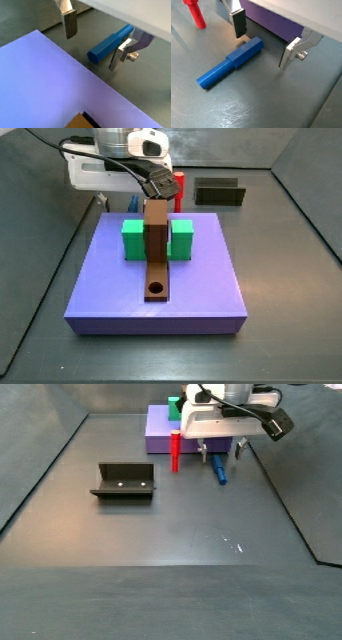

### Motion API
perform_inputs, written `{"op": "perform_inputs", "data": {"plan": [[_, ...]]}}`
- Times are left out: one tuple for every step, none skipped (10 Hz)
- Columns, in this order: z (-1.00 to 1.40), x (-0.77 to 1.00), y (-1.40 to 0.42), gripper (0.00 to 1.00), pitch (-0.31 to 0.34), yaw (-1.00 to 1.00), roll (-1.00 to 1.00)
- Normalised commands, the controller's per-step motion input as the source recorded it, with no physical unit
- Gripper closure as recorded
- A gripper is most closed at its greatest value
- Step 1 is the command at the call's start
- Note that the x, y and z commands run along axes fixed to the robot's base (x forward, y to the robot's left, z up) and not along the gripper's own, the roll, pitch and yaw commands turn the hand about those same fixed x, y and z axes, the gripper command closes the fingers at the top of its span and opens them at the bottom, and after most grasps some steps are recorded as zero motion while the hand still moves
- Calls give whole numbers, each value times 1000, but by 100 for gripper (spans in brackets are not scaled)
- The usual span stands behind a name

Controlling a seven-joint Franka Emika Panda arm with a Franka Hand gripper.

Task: Pick up the blue object. Move up. Place the blue object on the fixture. Regrasp the blue object. Move to above the board. Insert the blue object.
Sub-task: Pick up the blue object.

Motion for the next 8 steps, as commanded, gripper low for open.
{"op": "perform_inputs", "data": {"plan": [[-60, 6, 103, 0, 0, -37, 0], [-17, 0, 120, 0, 0, -57, -3], [0, 0, 20, 0, 0, -49, -14], [0, 14, 0, 0, 0, -26, -17], [-37, 9, 0, 0, 0, -9, -10], [-63, 0, 0, 0, 0, 0, 0], [0, 0, 0, 0, 0, 0, 0], [0, 0, 0, 100, 0, 0, 0]]}}
